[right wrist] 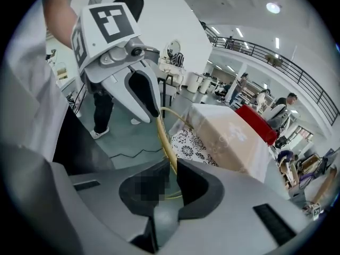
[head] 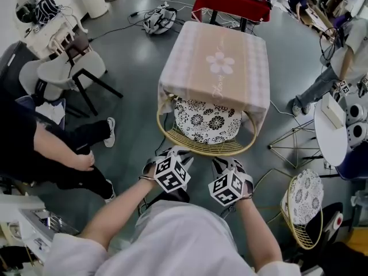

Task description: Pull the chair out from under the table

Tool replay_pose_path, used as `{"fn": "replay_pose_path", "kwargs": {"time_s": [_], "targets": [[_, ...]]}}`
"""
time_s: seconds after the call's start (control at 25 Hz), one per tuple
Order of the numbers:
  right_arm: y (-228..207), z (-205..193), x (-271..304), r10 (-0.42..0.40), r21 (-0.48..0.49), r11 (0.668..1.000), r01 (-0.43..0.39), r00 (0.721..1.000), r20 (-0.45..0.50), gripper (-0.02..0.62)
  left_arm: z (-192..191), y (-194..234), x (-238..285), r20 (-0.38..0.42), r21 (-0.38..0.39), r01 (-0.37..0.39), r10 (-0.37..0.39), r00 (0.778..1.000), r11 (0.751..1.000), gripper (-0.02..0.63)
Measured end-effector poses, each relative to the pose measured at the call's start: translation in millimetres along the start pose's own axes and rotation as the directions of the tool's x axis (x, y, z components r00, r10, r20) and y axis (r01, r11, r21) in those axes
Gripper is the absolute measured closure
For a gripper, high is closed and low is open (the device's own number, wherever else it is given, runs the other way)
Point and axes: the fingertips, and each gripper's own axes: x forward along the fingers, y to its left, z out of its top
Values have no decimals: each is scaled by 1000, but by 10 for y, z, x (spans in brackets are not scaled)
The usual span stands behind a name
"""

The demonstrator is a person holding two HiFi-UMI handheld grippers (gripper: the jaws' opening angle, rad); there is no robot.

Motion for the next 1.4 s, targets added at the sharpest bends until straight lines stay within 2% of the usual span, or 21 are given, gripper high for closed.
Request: {"fn": "replay_pose_path", "kwargs": {"time_s": [0.24, 0.52, 0.6, 0.68, 0.72, 1.08, 1.4], "targets": [[-43, -72, 145, 2, -94, 996, -6, 999, -47, 589, -143, 72, 119, -70, 185, 45, -33, 997, 982, 495], [-25, -126, 230, 23, -180, 983, -39, 996, -88, 586, -173, 115, 233, -117, 322, 114, -80, 990, 940, 474], [-10, -126, 266, 34, -196, 979, -53, 994, -102, 556, -183, 114, 281, -133, 358, 140, -98, 986, 923, 474], [-2, -136, 291, 41, -206, 976, -65, 992, -118, 496, -188, 109, 323, -146, 396, 163, -113, 983, 904, 474], [0, -145, 300, 43, -212, 975, -69, 991, -125, 491, -189, 109, 341, -150, 414, 171, -118, 982, 894, 474], [-64, -263, 501, 23, -312, 946, -86, 979, -203, 489, -260, 137, 475, -199, 502, 247, -167, 966, 829, 474], [-24, -347, 673, 23, -365, 924, -114, 970, -243, 492, -286, 127, 539, -211, 541, 278, -192, 958, 794, 476]]}}
